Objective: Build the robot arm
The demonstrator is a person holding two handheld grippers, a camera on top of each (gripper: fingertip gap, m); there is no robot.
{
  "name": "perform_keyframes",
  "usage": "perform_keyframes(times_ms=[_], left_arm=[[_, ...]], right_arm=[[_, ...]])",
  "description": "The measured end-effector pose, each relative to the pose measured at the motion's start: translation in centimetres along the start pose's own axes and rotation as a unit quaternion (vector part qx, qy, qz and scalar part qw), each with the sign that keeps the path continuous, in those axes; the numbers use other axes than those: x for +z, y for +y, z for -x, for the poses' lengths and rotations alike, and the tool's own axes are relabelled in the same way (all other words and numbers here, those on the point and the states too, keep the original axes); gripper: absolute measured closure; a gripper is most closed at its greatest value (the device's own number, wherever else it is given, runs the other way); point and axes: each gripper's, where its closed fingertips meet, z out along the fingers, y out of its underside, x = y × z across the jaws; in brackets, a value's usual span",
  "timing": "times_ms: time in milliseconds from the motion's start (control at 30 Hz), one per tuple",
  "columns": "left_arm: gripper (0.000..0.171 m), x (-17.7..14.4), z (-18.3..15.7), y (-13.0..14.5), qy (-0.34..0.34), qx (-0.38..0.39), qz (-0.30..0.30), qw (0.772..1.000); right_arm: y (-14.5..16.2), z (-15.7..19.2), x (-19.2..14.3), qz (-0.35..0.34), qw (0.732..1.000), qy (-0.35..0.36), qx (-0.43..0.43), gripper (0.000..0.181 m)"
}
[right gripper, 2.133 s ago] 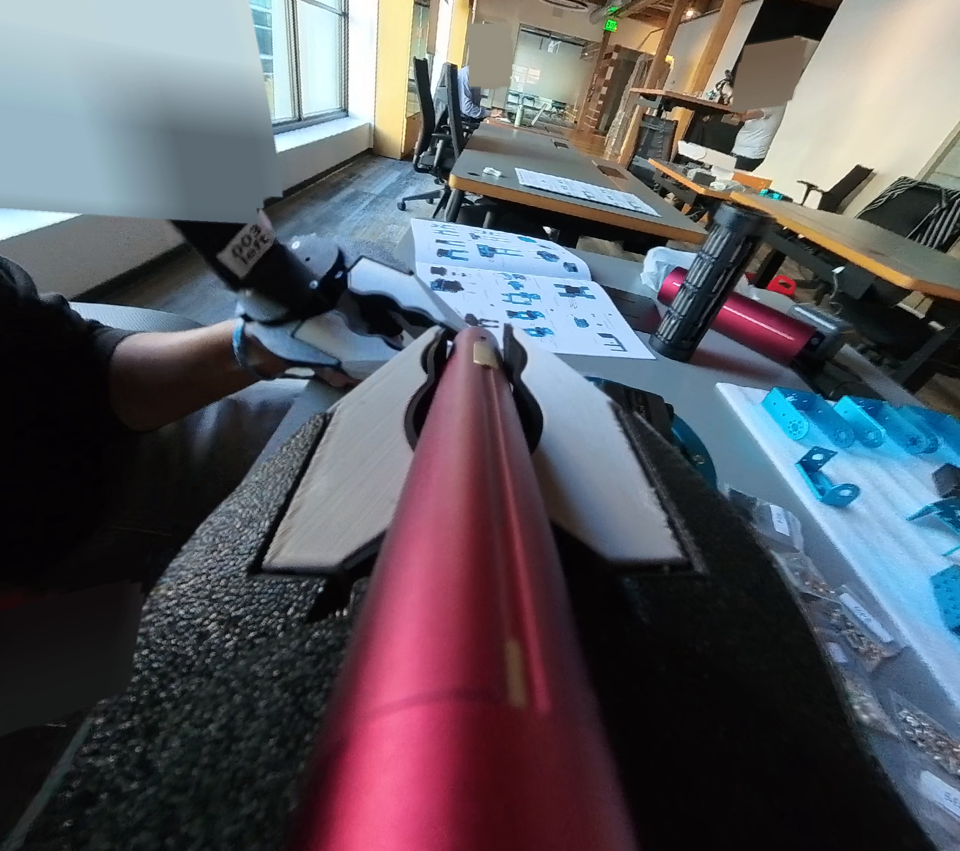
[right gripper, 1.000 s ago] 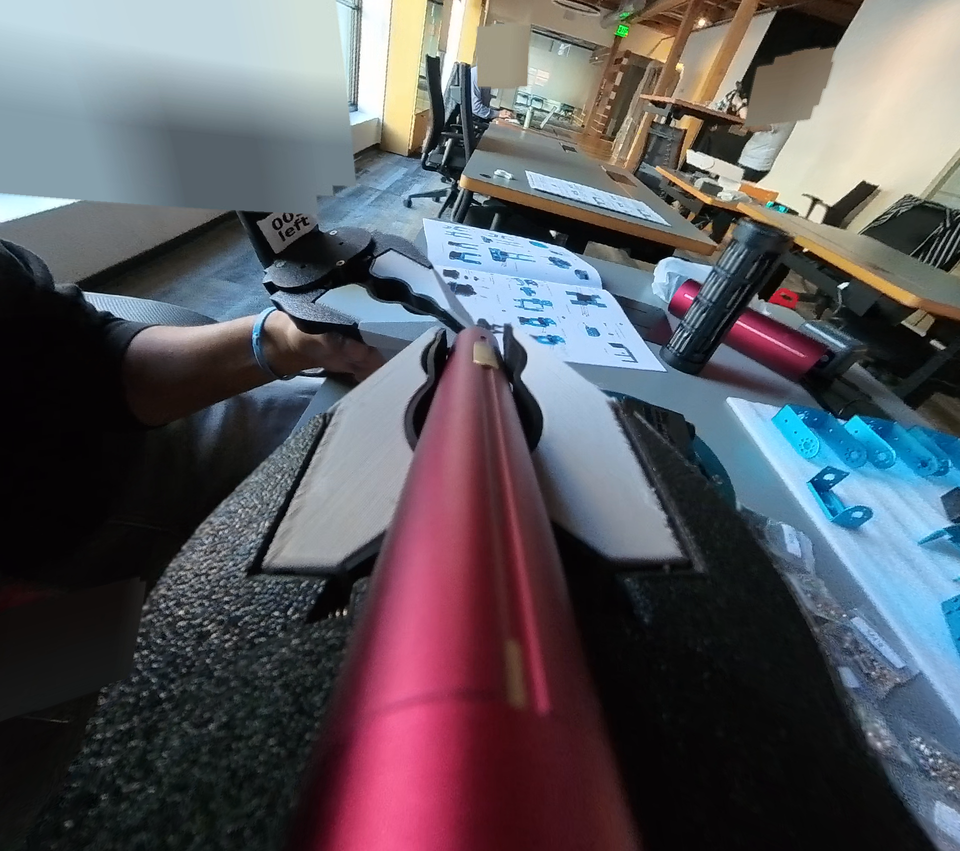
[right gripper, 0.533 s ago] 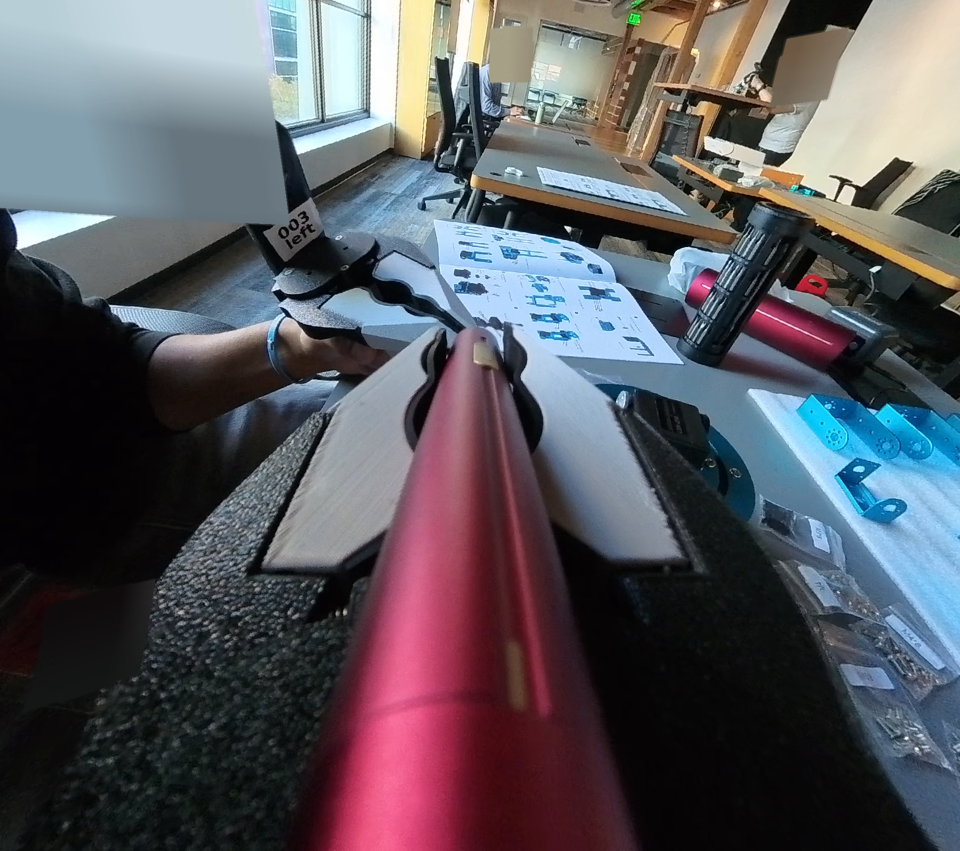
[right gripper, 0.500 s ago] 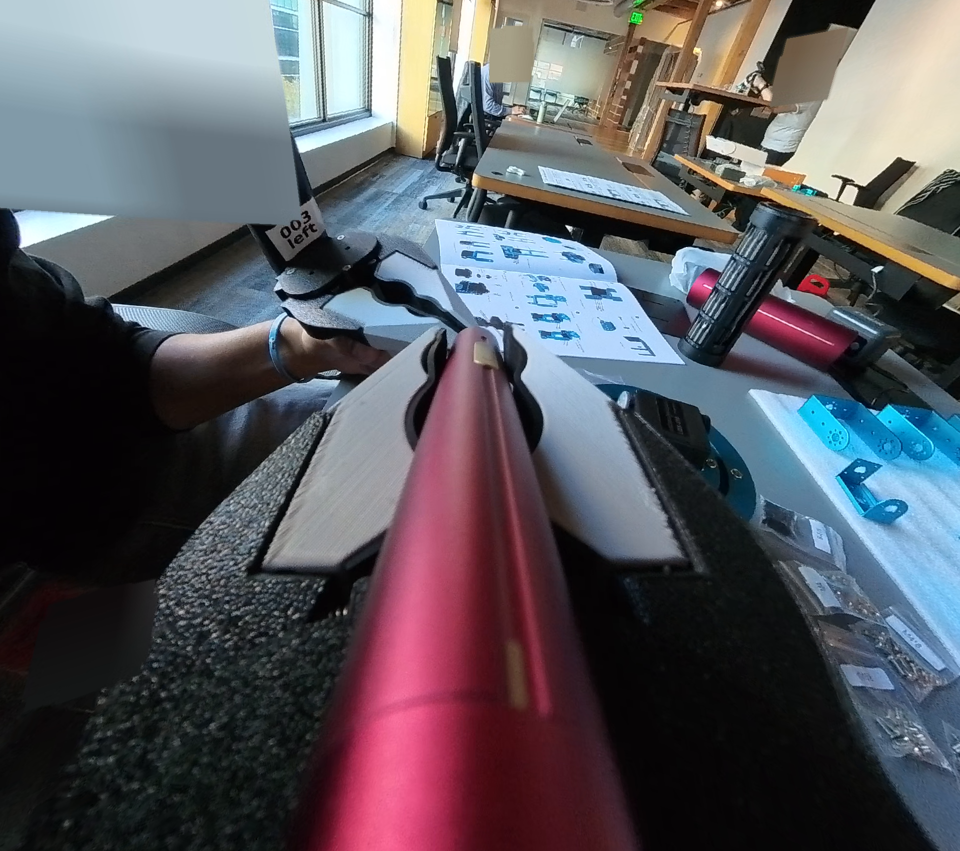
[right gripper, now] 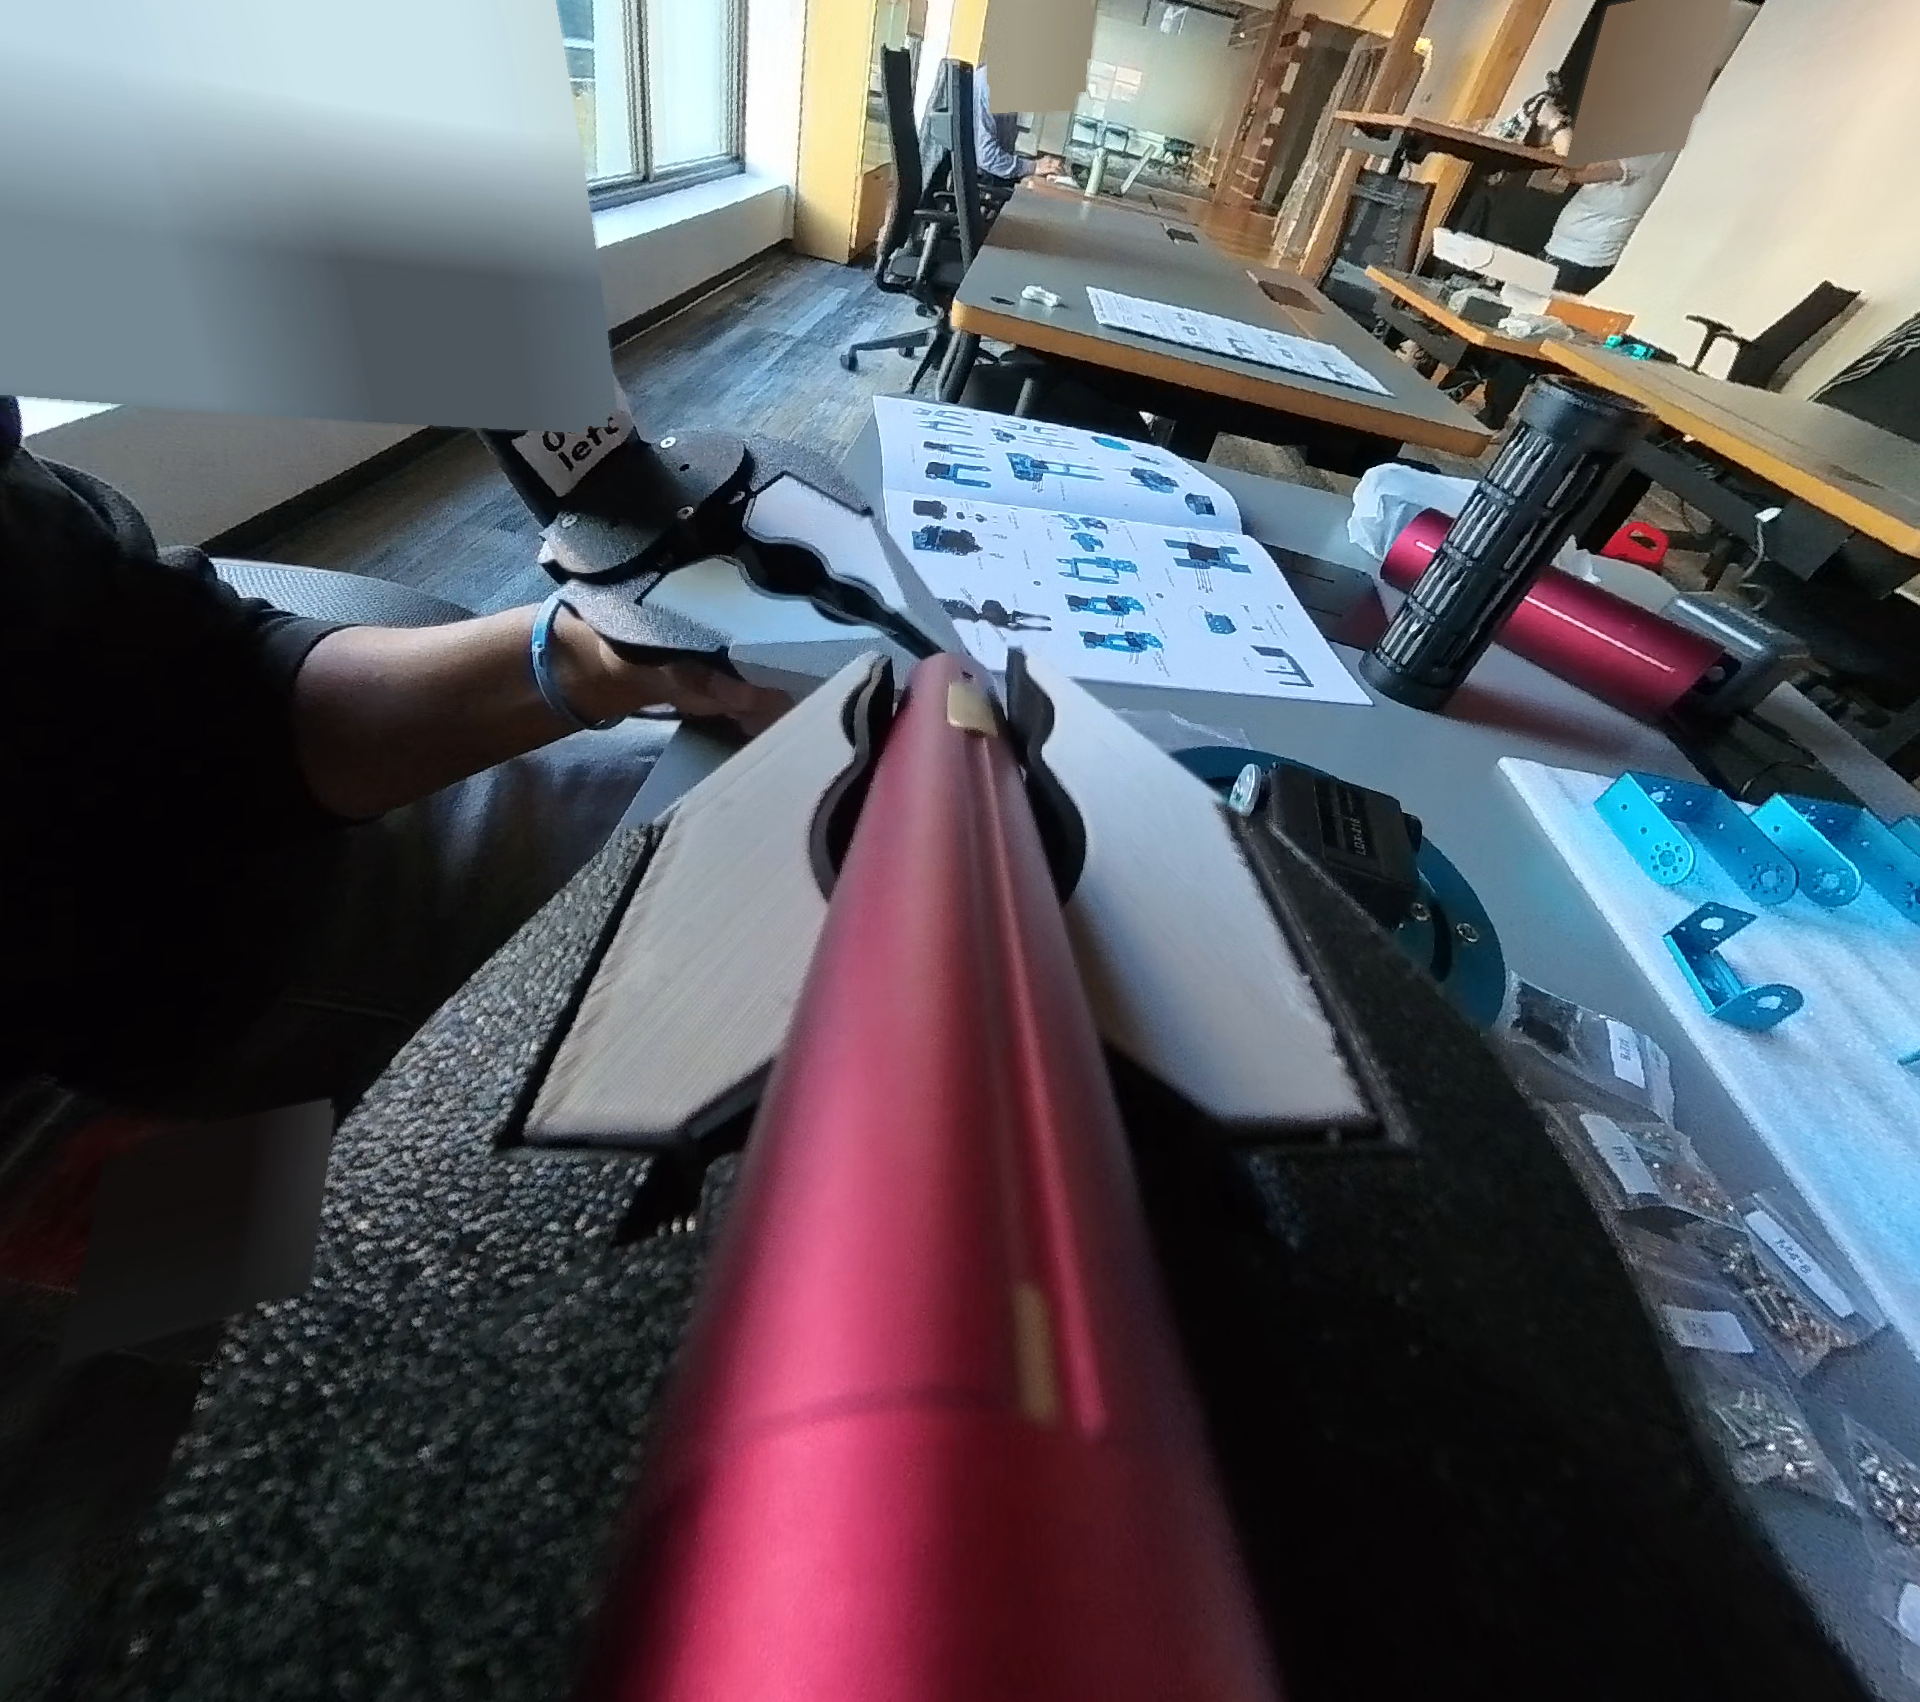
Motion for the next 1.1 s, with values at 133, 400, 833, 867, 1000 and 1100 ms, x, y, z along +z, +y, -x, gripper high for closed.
perform_keyframes(times_ms=[133,400,833,867,1000,1100], left_arm=[[0.171,0.2,-0.2,0.3,-0.015,0.072,0.010,0.997],[0.171,0.7,-0.5,0.7,-0.017,0.237,0.038,0.971],[0.171,0.9,-0.7,-0.5,0.050,0.275,0.070,0.958],[0.171,0.9,-0.6,-0.5,0.052,0.264,0.073,0.960],[0.170,1.0,-0.5,-0.7,0.056,0.248,0.072,0.965],[0.160,1.1,-0.3,-0.3,0.054,0.253,0.083,0.963]], right_arm=[[0.3,-0.1,-0.1,0.026,1.000,-0.008,0.009,0.159],[0.6,0.0,-0.4,0.044,0.997,-0.014,-0.054,0.159],[-0.4,1.1,-1.0,0.038,0.983,0.001,-0.177,0.160],[-0.4,1.1,-1.0,0.039,0.982,0.004,-0.182,0.160],[-0.7,1.2,-1.1,0.042,0.982,0.008,-0.186,0.160],[-0.9,1.2,-1.1,0.041,0.981,0.012,-0.189,0.160]])
